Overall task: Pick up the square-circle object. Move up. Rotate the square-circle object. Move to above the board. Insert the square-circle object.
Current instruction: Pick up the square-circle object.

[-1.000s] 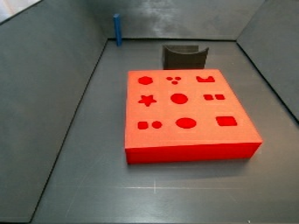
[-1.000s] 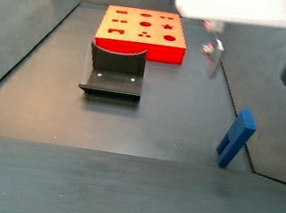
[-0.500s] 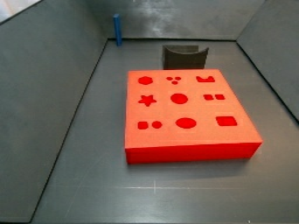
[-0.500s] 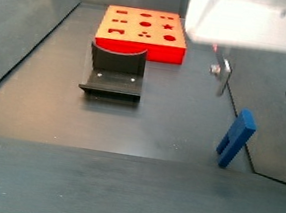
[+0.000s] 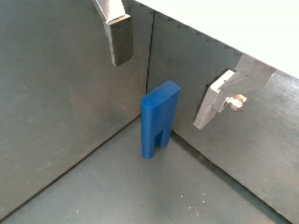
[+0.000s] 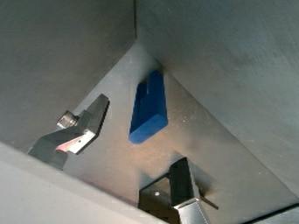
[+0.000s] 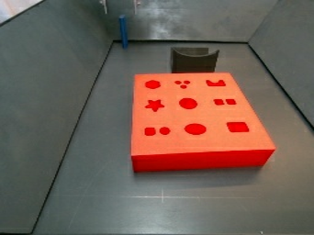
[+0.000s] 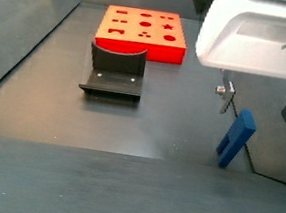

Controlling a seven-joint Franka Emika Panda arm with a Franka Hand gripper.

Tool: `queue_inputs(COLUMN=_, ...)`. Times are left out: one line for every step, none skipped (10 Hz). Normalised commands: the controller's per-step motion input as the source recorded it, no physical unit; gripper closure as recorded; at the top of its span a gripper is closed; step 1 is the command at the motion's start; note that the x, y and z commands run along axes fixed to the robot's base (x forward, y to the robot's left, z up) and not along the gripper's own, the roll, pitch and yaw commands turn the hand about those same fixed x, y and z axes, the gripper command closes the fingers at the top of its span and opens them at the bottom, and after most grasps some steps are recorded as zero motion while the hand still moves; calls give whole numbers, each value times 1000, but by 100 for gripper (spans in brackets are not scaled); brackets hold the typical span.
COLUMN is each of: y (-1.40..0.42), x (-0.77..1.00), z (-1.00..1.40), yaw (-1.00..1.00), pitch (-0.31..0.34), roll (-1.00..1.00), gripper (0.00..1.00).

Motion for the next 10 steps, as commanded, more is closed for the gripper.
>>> queue_inputs(y=29, x=0, z=-531, yaw=-23, pitch=-194, roll=-243, gripper=0)
queue_inputs(y=0, x=0, z=-503, yaw=-77, pitch=-203, roll=-260, gripper=0)
queue_inputs(y=0, x=0, z=-454, yaw=-134, pitch=-210, roll=-299, gripper=0)
queue_inputs(y=0, x=0, z=-406, yaw=-151, pitch=-200, roll=-343, gripper=0)
queue_inputs(y=97, x=0, z=-531, yaw=-140, pitch=-157, roll=-293, gripper=0)
queue_inputs(y=166, x=0, z=-649, yaw=-46, pitch=-130, roll=-154, gripper=0)
queue_inputs(y=146, x=0, z=-689, yaw=0, pitch=-139, roll=-76, gripper=0)
queue_inputs(y=89, x=26, z=-720, yaw=0, pitch=-143, roll=-76, gripper=0)
queue_inputs(y=0, x=206, z=-666, yaw=0, pitch=-106, roll=-154, gripper=0)
queue_inputs(y=0, x=251, z=-634, yaw=-17, pitch=-96, roll=-223, gripper=0)
